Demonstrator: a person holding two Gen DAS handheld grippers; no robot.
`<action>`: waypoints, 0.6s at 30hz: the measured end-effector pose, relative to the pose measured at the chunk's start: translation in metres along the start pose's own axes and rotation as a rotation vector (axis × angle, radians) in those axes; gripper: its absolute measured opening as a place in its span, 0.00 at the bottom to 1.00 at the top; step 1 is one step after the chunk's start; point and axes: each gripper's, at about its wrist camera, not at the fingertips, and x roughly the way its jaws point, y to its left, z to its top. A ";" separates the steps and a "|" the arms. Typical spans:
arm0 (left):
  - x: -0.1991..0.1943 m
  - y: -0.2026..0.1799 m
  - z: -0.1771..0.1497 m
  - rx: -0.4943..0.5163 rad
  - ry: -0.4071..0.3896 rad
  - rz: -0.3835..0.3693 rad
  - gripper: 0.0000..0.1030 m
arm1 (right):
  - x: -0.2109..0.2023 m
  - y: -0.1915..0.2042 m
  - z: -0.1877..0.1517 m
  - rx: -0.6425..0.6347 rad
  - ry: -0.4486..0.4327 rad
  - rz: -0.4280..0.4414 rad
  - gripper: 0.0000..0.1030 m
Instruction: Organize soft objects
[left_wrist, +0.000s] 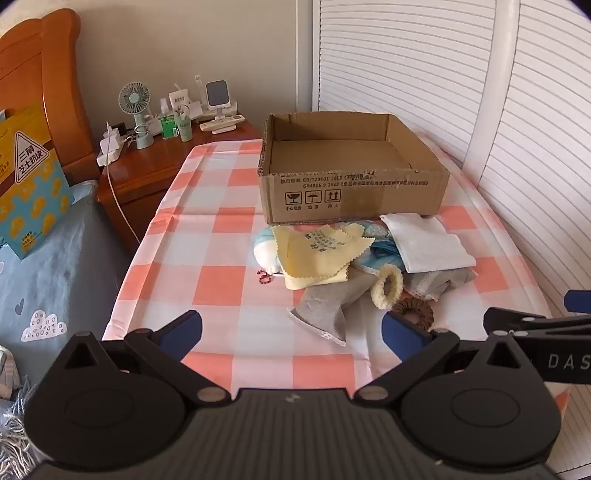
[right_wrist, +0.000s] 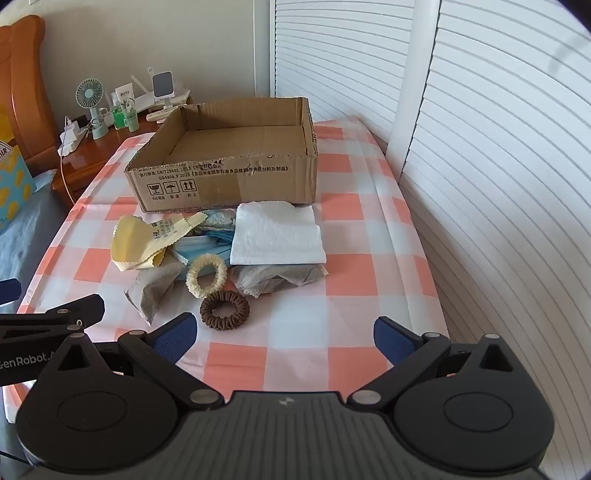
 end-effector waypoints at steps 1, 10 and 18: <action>0.000 0.000 0.000 0.001 -0.002 0.002 1.00 | 0.000 0.000 0.000 0.003 -0.007 0.002 1.00; -0.004 -0.001 0.002 -0.001 -0.012 -0.002 0.99 | -0.003 -0.001 0.000 0.001 -0.008 0.001 1.00; -0.006 -0.001 0.003 0.003 -0.016 -0.001 0.99 | -0.004 -0.001 -0.001 -0.003 -0.012 -0.003 1.00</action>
